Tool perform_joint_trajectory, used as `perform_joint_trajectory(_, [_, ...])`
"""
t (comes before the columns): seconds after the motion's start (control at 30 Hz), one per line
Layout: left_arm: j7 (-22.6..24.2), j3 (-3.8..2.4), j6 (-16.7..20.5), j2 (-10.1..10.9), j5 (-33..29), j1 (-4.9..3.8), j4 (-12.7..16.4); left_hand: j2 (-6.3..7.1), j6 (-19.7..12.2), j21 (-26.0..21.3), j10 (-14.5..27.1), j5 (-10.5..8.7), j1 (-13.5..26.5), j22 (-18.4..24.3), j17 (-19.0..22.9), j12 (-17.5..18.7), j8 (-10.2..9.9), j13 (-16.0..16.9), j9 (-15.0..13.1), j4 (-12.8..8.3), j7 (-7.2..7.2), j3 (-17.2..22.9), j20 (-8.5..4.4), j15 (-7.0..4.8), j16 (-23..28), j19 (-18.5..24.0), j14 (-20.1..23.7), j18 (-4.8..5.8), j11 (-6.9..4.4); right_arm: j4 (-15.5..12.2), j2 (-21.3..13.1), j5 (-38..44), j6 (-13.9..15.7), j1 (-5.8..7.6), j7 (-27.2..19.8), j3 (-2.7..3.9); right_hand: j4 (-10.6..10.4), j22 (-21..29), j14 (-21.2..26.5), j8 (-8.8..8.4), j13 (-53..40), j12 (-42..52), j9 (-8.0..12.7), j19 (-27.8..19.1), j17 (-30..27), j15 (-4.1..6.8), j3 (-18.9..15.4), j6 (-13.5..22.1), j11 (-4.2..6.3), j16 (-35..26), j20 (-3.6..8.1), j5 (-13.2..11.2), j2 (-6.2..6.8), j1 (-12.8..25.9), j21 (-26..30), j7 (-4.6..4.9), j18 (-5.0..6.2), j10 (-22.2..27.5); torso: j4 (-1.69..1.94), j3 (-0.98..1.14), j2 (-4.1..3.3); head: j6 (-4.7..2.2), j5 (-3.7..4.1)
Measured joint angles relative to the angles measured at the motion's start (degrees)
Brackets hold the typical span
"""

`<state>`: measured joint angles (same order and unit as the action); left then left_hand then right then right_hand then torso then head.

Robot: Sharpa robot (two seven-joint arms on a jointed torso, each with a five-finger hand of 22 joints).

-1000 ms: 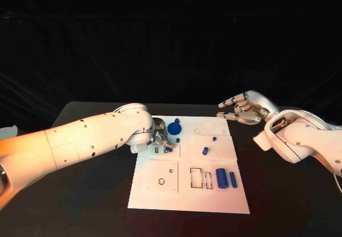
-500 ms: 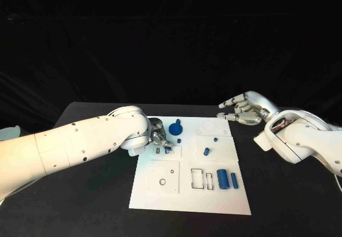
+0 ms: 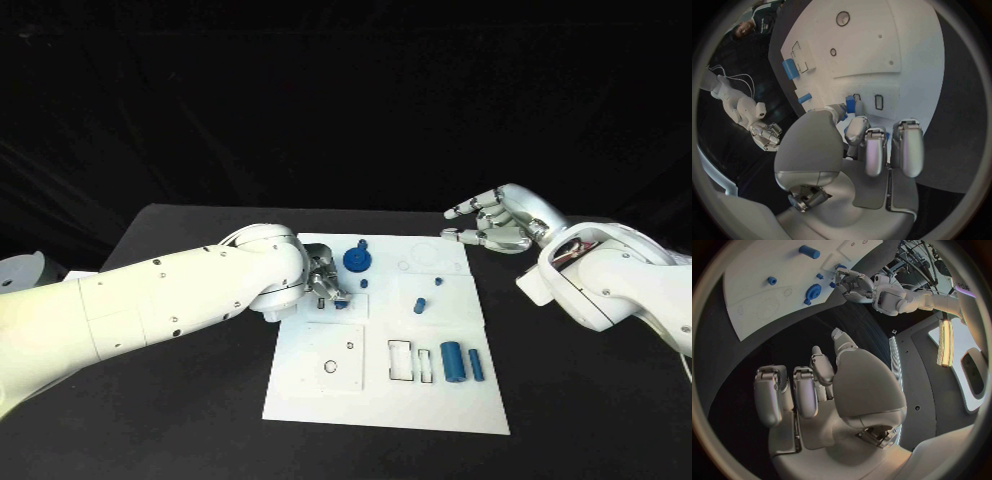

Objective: Assemble the parts on the task board

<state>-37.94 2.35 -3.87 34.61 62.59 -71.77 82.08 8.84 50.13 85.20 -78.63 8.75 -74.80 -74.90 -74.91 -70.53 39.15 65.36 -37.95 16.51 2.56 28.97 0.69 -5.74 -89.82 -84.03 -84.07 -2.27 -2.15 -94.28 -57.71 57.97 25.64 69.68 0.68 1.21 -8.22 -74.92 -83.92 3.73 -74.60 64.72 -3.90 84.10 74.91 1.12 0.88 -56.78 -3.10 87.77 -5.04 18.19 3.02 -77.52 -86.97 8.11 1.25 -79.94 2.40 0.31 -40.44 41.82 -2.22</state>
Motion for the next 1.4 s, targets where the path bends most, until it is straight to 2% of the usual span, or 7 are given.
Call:
perform_joint_trajectory(0.3, [-0.1, 0.04, -0.6, -0.1, 1.9, 0.2, -0.4, 0.52, -0.1, 0.0, 0.0, -0.02, 0.5, 0.0, 0.0, 0.0, 0.2, 0.0, -0.1, -0.3, -0.12, 0.5, 0.0, 0.0, 0.0, 0.0, 0.0, 0.0, 0.0, 0.0, 0.0, 0.0, -0.1, -0.01, 0.0, -0.01, 0.0, 0.0, 0.0, 0.0, 0.0, 0.0, 0.0, 0.0, 0.0, 0.0, -0.3, 0.0, 0.0, 0.0, 0.0, 0.2, 0.0, 0.0, 0.0, 0.0, 0.0, 0.0, -0.01, 0.04, 0.02, 0.26, -0.21])
perform_joint_trajectory(0.83, [-0.1, 0.02, -1.2, 0.2, 3.8, 0.31, -0.2, 0.6, 0.0, 0.0, 0.0, -0.19, 0.8, 0.0, 0.0, 0.0, 0.2, 0.0, -0.1, -0.3, -0.12, 0.5, 0.01, 0.01, 0.0, 0.0, 0.0, 0.0, 0.01, 0.0, 0.0, 0.0, -0.2, -0.01, 0.0, -0.01, 0.0, 0.0, 0.0, 0.0, -0.1, 0.0, 0.0, 0.0, 0.0, 0.0, -0.3, 0.0, 0.0, 0.0, 0.0, 0.2, 0.0, 0.0, 0.0, 0.0, 0.0, 0.0, -0.02, -0.01, 0.03, 0.44, -0.16])
perform_joint_trajectory(1.27, [-0.1, -0.08, -3.4, 0.1, 4.2, 0.22, -0.5, 0.6, 0.1, 0.0, -0.4, -0.21, 1.9, 0.0, 0.0, 0.0, 0.2, 0.4, -0.3, -0.5, -0.23, 0.8, 0.01, 0.01, 0.0, 0.0, 0.0, 0.0, -0.03, 0.0, 0.0, 0.0, -0.4, -0.03, 0.0, -0.01, 0.0, 0.0, 0.0, 0.0, 0.0, 0.0, 0.0, 0.0, 0.0, 0.0, -0.3, 0.0, 0.0, 0.0, 0.0, 0.2, 0.0, 0.0, 0.0, 0.0, 0.0, 0.0, -0.01, 0.03, 0.03, 0.66, -0.1])
perform_joint_trajectory(1.4, [-0.1, -0.1, -4.1, -0.1, 4.3, 0.19, -0.8, 1.02, 0.8, 0.0, -0.5, -0.21, 4.5, 0.0, 0.0, -0.2, 0.3, 0.6, -0.4, -2.8, -0.75, 2.3, 0.01, 0.01, 0.0, 0.0, 0.0, 0.01, -0.11, -0.1, -0.2, 0.0, -0.4, -0.03, 0.0, -0.01, 0.0, 0.0, 0.0, 0.0, 0.0, 0.0, 0.0, 0.0, 0.0, 0.0, -0.3, 0.0, 0.0, 0.0, 0.0, 0.2, 0.0, 0.0, 0.0, 0.0, 0.0, 0.0, -0.02, 0.05, 0.03, 0.7, -0.1])
